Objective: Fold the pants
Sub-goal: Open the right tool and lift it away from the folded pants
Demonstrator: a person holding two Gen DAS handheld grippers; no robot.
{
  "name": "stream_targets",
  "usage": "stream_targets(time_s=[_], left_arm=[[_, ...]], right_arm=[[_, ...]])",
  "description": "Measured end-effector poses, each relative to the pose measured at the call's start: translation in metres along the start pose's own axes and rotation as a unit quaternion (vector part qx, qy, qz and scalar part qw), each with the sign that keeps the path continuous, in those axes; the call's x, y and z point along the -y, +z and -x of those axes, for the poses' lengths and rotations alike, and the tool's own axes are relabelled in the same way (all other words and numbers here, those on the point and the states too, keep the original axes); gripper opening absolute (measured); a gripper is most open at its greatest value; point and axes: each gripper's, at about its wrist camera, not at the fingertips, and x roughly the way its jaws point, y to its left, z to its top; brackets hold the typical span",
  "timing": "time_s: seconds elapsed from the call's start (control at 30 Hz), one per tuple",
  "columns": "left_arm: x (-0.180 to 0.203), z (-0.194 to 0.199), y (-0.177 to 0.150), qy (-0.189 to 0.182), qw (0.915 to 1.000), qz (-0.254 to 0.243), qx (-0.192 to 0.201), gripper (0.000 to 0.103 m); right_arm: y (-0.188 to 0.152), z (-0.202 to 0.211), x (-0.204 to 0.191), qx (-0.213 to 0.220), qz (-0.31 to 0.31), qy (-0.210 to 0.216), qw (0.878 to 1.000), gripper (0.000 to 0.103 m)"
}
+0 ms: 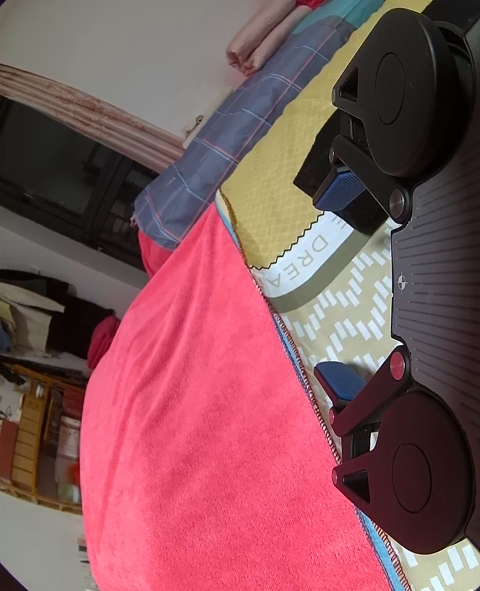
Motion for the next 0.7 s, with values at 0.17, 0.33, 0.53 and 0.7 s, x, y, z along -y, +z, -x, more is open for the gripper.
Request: stream_targets(time_s=[0.17, 0.33, 0.53, 0.7], left_arm=[[0.001, -0.003, -0.001, -0.004, 0.9999, -0.004, -0.009, 0.103], [0.005, -0.02, -0.005, 0.026, 0.9981, -0.022, -0.051, 0.103], [-0.008, -0.021, -0.001, 0.024, 0.9978, 0.008, -0.061, 0.103], [-0.006, -0.02, -0.002, 0.032, 0.9974, -0.003, -0.064, 0.103]], right_arm=[[-0.011, 0.024, -0.012, -0.005, 0.025, -0.007, 1.0, 0.065], [0.004, 0.041, 0.006, 0.019, 0.004, 0.027, 0.999, 0.065], [0.037, 0.044, 0.062, 0.084, -0.085, 0.032, 0.992, 0.062], [0.054, -0.016, 0.083, 0.047, -0.101, 0.028, 0.993, 0.059]])
